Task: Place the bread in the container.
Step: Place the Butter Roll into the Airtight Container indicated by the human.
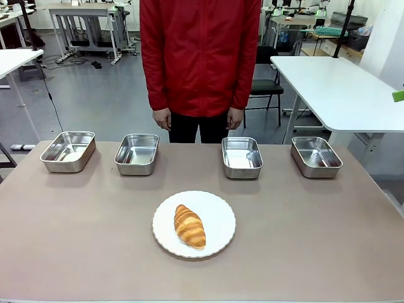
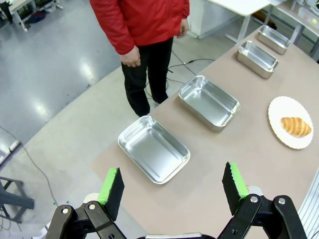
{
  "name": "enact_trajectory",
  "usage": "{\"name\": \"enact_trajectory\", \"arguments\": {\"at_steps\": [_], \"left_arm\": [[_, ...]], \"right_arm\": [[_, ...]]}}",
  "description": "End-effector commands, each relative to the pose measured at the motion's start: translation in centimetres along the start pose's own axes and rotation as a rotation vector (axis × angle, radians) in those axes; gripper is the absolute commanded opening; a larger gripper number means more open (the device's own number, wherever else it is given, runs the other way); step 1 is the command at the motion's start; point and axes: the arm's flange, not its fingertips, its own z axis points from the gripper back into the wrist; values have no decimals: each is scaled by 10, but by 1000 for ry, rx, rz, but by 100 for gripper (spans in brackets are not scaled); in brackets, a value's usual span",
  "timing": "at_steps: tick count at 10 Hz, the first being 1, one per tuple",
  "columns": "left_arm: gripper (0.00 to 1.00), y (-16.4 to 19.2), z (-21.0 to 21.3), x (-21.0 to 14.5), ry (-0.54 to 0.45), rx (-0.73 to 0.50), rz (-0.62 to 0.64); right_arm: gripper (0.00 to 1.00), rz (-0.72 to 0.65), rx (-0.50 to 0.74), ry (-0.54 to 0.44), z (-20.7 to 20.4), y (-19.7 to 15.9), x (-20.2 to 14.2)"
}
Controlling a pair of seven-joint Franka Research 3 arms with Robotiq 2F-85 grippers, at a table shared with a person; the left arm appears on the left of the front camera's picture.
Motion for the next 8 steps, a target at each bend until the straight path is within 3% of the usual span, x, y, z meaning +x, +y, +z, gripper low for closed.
{"name": "enact_trajectory", "arguments": {"at_steps": [1, 8], "left_arm": [[100, -1, 0, 0, -1, -8, -17], [100, -1, 0, 0, -1, -8, -17]], "right_arm": [[100, 7, 6, -15, 1, 1, 0], [100, 7, 6, -15, 1, 1, 0]]}}
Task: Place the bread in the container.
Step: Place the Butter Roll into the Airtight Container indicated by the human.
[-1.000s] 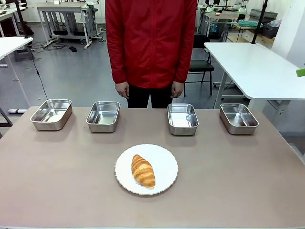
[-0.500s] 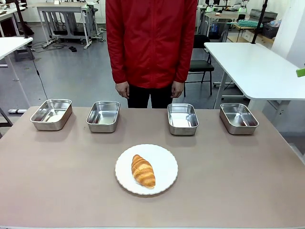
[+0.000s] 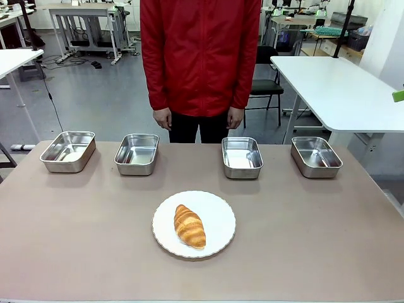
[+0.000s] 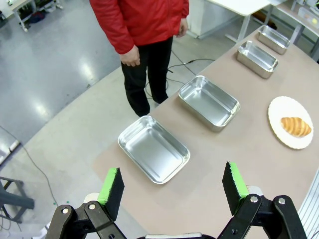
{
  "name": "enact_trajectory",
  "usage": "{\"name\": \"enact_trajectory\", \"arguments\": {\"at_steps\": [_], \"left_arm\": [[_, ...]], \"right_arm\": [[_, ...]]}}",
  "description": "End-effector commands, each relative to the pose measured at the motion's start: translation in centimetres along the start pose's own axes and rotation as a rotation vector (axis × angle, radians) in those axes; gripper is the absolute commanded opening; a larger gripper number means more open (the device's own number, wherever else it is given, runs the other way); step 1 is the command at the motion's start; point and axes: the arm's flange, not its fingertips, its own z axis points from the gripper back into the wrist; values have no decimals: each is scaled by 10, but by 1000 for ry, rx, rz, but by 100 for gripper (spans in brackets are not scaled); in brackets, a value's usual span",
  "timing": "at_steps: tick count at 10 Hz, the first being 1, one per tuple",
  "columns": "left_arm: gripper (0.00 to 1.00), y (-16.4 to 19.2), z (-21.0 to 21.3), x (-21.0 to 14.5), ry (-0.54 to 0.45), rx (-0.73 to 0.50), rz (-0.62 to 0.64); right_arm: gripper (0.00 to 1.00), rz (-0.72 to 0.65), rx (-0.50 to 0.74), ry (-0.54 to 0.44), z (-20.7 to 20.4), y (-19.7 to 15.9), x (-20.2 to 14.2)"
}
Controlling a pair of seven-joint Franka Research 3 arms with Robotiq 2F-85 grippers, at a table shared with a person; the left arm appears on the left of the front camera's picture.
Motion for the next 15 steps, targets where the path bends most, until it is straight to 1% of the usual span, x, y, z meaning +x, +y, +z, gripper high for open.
{"name": "enact_trajectory", "arguments": {"at_steps": [1, 15], "left_arm": [[100, -1, 0, 0, -2, -8, -17], [100, -1, 0, 0, -2, -8, -17]], "right_arm": [[100, 8, 5, -15, 1, 1, 1], [100, 8, 5, -15, 1, 1, 1]]}}
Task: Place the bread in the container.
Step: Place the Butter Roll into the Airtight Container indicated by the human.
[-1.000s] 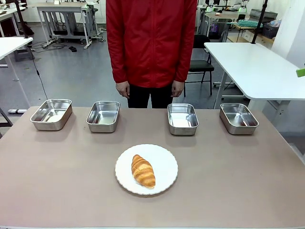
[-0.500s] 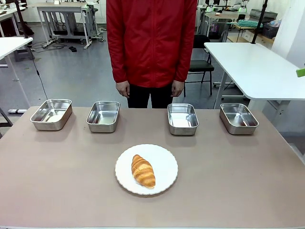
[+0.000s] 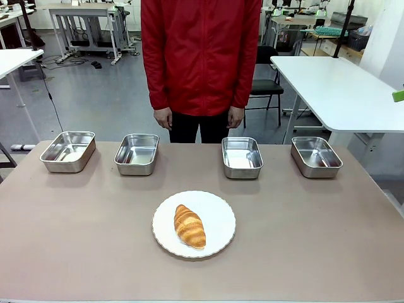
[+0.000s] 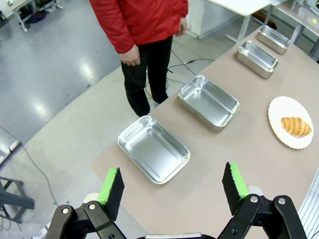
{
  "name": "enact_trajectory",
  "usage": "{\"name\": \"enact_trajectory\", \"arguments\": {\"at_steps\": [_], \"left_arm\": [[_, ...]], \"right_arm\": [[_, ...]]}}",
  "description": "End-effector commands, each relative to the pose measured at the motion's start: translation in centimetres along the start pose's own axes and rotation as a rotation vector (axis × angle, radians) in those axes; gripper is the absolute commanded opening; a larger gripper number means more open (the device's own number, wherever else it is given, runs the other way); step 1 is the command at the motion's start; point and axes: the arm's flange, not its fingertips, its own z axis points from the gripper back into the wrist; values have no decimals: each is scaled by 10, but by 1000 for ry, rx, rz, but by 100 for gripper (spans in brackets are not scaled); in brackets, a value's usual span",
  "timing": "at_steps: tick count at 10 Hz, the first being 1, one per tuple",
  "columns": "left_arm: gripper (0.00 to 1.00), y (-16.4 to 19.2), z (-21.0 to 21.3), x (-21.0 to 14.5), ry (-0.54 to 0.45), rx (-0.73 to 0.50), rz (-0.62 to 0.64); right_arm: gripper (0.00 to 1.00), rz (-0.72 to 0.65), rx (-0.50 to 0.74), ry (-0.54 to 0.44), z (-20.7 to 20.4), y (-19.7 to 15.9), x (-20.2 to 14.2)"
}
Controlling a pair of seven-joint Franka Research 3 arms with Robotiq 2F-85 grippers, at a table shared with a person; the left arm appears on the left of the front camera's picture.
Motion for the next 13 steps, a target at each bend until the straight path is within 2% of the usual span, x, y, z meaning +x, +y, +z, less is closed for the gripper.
{"name": "enact_trajectory", "arguments": {"at_steps": [1, 13], "left_arm": [[100, -1, 0, 0, -2, -8, -17], [100, -1, 0, 0, -2, -8, -17]], "right_arm": [[100, 8, 5, -15, 1, 1, 1], [100, 8, 5, -15, 1, 1, 1]]}}
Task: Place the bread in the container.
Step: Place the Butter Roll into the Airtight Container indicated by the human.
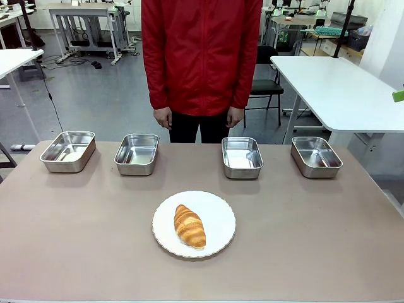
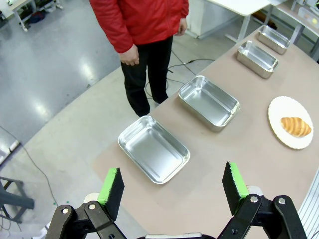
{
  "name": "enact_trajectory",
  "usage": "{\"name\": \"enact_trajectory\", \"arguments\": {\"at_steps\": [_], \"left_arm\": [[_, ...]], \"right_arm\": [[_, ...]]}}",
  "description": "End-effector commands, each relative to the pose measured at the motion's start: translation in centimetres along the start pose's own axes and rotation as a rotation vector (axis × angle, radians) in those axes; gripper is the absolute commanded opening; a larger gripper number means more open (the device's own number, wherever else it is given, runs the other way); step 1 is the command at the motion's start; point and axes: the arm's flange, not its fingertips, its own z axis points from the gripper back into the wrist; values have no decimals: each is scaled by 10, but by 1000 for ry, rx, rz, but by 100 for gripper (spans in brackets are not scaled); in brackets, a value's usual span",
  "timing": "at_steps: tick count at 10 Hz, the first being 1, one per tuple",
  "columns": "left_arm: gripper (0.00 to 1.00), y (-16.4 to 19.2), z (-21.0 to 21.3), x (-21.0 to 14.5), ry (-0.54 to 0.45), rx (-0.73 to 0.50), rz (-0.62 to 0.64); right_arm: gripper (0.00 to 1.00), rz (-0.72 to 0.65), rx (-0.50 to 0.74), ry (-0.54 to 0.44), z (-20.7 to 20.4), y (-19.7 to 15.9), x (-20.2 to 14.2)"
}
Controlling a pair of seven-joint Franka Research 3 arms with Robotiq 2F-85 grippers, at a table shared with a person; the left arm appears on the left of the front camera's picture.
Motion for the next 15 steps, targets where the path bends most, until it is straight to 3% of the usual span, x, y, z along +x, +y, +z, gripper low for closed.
{"name": "enact_trajectory", "arguments": {"at_steps": [1, 15], "left_arm": [[100, -1, 0, 0, -2, -8, -17], [100, -1, 0, 0, -2, -8, -17]], "right_arm": [[100, 8, 5, -15, 1, 1, 1], [100, 8, 5, -15, 1, 1, 1]]}}
